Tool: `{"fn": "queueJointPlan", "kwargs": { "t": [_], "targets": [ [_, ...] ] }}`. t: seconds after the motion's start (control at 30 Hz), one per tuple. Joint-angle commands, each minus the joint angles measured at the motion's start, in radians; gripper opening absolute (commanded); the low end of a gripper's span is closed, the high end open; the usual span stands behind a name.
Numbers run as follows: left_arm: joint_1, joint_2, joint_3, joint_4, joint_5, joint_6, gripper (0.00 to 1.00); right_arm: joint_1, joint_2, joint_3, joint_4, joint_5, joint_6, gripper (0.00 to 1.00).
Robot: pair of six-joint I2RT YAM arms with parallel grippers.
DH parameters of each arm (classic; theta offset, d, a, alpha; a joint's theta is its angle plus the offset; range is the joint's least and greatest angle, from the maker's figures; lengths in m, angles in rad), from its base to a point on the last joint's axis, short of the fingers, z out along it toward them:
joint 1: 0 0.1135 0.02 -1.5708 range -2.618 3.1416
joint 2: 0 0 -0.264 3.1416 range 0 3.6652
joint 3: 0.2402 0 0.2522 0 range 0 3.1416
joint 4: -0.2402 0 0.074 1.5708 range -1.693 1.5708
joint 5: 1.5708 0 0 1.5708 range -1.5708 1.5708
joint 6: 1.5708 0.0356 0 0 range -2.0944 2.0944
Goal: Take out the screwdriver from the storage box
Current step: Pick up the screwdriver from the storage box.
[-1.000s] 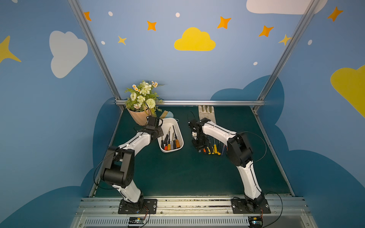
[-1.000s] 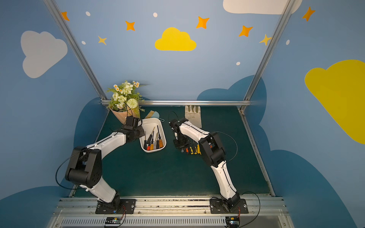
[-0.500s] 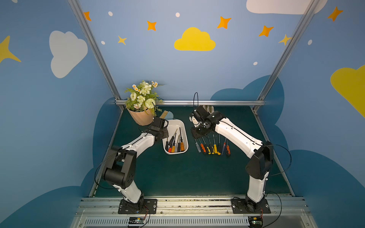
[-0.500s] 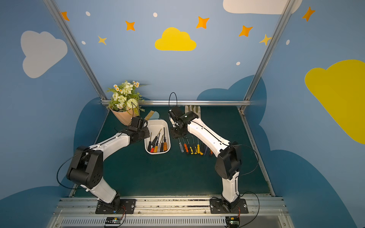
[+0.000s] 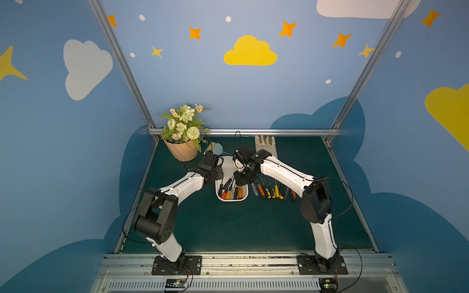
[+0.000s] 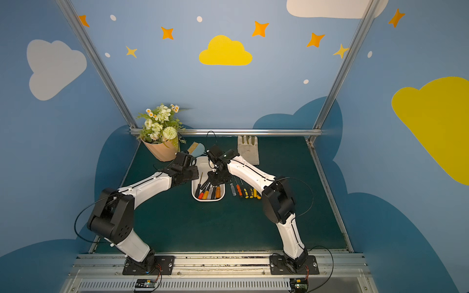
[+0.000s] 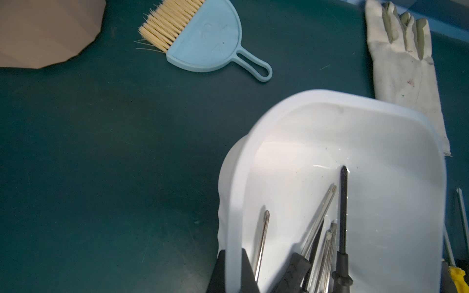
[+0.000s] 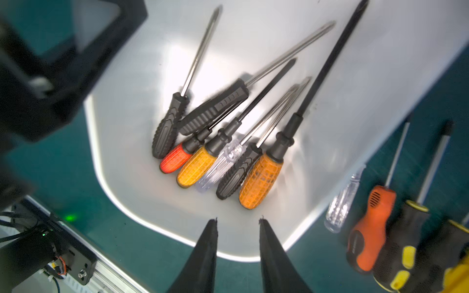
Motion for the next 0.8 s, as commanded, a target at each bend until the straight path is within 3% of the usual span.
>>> {"fn": "queueJointPlan", "kwargs": {
  "t": [0.0,0.5,0.77],
  "targets": [
    [-0.01,-0.033,0.029,0.028,0.023,-0.025,0.02,0.0,0.043,0.028,-0.005,-0.002,0.06,0.31],
    [-0.014,-0.049,0.027,0.021,-0.001,-0.029,0.02,-0.004,0.16,0.078,-0.106,0.17,0.157,0.31],
    [-0.014,-0.049,0.029,0.019,-0.007,-0.03,0.02,-0.004,0.257,0.099,-0.107,0.095,0.17,0.32]
  ]
}}
